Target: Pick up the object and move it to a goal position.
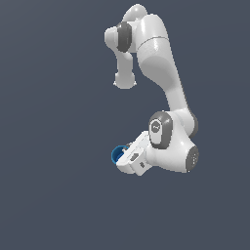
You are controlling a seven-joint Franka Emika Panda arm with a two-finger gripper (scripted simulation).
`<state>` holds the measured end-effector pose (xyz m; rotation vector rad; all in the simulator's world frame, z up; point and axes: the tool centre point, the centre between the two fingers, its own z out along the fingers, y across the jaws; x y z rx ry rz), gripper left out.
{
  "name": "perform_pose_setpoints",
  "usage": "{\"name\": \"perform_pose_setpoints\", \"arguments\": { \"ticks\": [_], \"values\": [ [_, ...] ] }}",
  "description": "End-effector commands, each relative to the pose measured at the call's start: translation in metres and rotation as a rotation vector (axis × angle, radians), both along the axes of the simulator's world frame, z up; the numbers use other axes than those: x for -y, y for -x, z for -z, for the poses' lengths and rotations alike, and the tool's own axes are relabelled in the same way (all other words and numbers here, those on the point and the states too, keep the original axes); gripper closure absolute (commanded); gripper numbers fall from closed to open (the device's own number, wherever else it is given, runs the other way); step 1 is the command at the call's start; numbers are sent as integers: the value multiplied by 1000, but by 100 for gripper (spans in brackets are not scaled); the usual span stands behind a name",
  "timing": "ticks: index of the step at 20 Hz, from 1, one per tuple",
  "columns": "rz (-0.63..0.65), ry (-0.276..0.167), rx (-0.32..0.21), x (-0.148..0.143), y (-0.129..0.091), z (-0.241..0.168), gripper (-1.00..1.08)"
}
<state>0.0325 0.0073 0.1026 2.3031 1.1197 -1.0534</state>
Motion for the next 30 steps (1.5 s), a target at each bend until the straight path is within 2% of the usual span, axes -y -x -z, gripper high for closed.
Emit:
{"name": "perform_pose_setpoints", "arguments": {
  "ticks": [1, 21, 26, 30],
  "values": [
    [-1, 0, 3, -10, 8, -11, 108],
    [-4, 2, 2, -121, 104, -118, 108],
    [-4, 1, 2, -139, 118, -135, 108],
    [-3, 0, 2, -145, 121, -140, 108]
  ]
}}
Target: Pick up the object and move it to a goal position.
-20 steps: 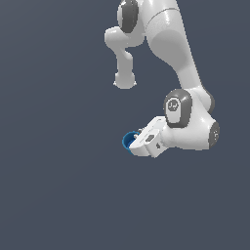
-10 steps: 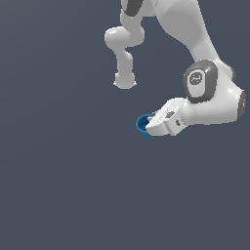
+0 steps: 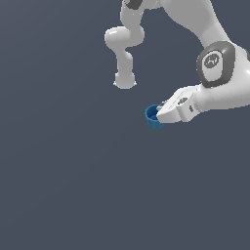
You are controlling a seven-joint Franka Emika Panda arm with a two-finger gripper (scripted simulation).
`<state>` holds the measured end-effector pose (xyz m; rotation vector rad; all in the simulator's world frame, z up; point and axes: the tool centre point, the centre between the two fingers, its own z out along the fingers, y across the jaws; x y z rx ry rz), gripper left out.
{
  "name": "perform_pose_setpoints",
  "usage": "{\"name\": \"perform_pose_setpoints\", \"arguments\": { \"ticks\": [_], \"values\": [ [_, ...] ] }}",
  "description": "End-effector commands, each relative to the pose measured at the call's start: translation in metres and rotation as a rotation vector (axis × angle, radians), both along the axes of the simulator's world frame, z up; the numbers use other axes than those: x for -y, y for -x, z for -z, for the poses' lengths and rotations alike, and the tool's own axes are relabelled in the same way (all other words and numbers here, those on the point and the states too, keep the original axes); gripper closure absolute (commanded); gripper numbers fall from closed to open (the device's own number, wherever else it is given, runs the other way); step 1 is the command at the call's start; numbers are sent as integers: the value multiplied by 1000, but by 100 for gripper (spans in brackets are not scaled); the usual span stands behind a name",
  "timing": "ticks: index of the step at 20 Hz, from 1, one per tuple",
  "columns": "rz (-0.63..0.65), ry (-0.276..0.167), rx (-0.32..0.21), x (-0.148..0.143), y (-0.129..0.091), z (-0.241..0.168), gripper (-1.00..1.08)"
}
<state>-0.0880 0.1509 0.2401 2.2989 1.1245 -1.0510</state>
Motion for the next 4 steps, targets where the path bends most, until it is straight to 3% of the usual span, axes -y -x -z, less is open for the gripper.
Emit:
{"name": "perform_pose_setpoints", "arguments": {
  "ticks": [1, 4],
  "values": [
    [2, 0, 1, -1, 1, -2, 108],
    [3, 0, 1, 0, -1, -1, 108]
  ]
}}
